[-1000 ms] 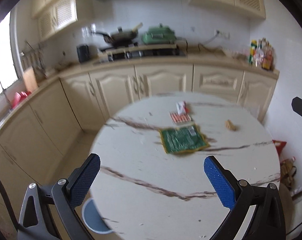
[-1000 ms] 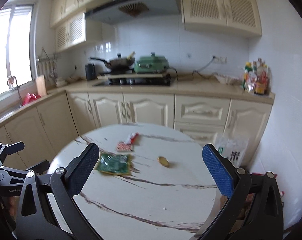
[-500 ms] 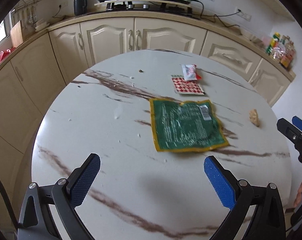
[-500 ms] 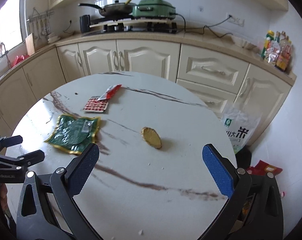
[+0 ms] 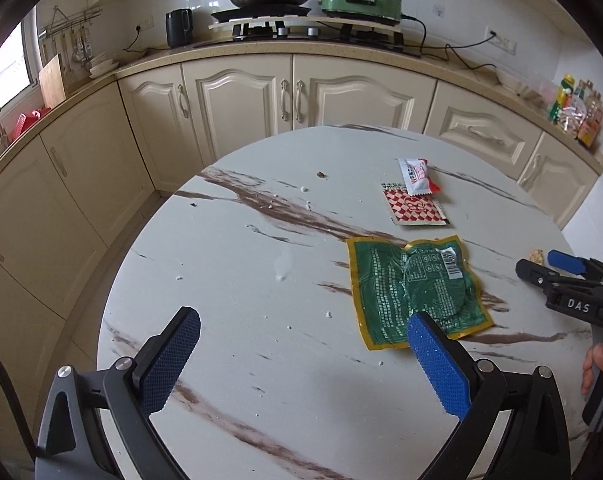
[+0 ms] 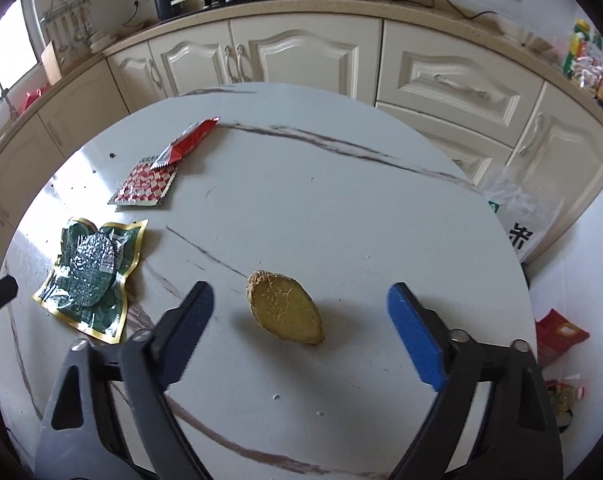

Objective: Collect trash
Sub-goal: 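Grasp the brown rice cake with the right tool while the left tool grasps the green-gold bag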

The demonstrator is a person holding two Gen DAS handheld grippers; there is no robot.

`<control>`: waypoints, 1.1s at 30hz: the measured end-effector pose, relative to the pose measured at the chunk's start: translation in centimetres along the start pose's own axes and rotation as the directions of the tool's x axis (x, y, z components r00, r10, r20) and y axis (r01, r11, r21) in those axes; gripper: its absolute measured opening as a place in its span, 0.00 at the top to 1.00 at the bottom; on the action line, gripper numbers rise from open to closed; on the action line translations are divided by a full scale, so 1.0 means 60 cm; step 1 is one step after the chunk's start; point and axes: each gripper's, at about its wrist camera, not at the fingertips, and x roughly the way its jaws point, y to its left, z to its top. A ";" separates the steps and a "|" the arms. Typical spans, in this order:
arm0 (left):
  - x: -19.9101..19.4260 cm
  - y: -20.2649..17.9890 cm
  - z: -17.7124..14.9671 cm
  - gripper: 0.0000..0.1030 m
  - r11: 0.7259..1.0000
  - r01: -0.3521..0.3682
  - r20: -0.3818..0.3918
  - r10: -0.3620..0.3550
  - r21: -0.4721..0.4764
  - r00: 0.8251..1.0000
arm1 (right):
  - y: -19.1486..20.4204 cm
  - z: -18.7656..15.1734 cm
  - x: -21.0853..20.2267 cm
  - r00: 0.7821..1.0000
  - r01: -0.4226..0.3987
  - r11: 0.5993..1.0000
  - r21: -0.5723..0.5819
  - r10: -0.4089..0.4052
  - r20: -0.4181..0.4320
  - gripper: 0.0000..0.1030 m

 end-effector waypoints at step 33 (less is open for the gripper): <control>-0.158 0.317 -0.255 0.01 0.943 -0.026 -0.029 0.017 -0.331 0.999 | 0.522 -0.047 -0.008 0.928 -0.371 0.824 -0.429 0.336 -0.158 0.74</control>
